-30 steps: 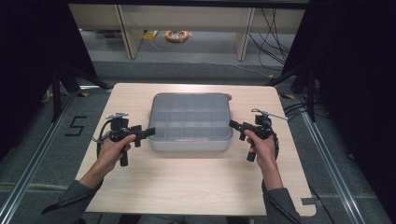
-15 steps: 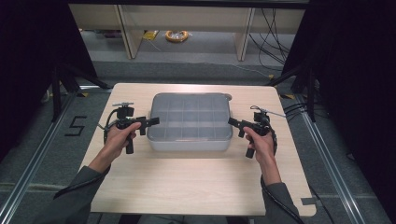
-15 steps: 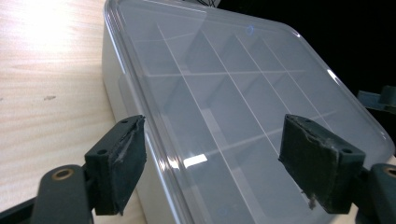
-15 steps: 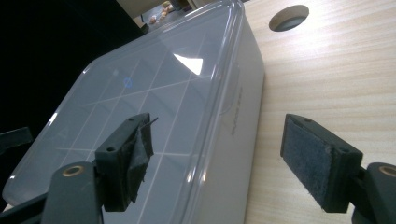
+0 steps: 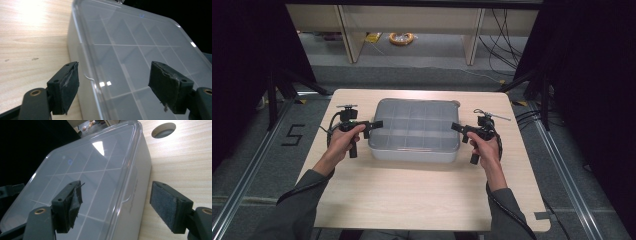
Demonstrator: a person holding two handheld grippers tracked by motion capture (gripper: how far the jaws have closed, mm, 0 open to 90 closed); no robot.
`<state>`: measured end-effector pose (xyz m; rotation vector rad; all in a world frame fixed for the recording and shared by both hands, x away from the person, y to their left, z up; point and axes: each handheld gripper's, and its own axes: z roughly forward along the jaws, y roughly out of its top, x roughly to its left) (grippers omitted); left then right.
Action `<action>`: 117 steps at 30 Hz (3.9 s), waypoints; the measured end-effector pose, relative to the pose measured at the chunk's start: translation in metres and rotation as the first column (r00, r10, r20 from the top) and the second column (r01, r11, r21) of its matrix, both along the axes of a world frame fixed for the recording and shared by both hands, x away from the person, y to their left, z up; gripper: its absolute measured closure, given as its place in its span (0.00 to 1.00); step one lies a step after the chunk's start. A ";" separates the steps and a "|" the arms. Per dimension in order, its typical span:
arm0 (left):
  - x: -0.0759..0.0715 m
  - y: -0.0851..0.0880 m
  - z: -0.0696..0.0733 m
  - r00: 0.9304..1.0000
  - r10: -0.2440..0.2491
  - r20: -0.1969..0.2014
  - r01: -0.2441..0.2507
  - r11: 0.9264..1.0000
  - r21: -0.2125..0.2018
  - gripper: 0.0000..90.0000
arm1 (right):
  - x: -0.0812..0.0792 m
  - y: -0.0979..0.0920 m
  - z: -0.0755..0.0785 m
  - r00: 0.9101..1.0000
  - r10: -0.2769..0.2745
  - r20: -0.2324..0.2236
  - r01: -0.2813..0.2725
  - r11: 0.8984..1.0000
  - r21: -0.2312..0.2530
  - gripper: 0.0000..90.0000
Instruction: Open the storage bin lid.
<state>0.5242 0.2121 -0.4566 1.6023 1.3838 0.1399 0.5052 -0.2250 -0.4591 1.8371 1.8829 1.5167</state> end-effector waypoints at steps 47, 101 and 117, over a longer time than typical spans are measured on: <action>-0.032 0.006 0.036 0.990 0.065 0.127 -0.055 0.995 -0.082 0.68 | -0.020 0.012 0.034 0.978 -0.099 0.181 0.094 0.995 0.034 0.72; -0.123 0.012 0.023 0.987 -0.078 0.137 0.085 0.995 -0.046 0.69 | -0.097 0.002 0.031 0.984 -0.032 0.177 0.034 0.999 -0.011 0.70; -0.154 0.012 0.007 0.988 -0.100 0.116 0.105 0.994 -0.032 0.68 | -0.127 0.000 0.015 0.986 -0.007 0.165 0.012 1.000 -0.027 0.70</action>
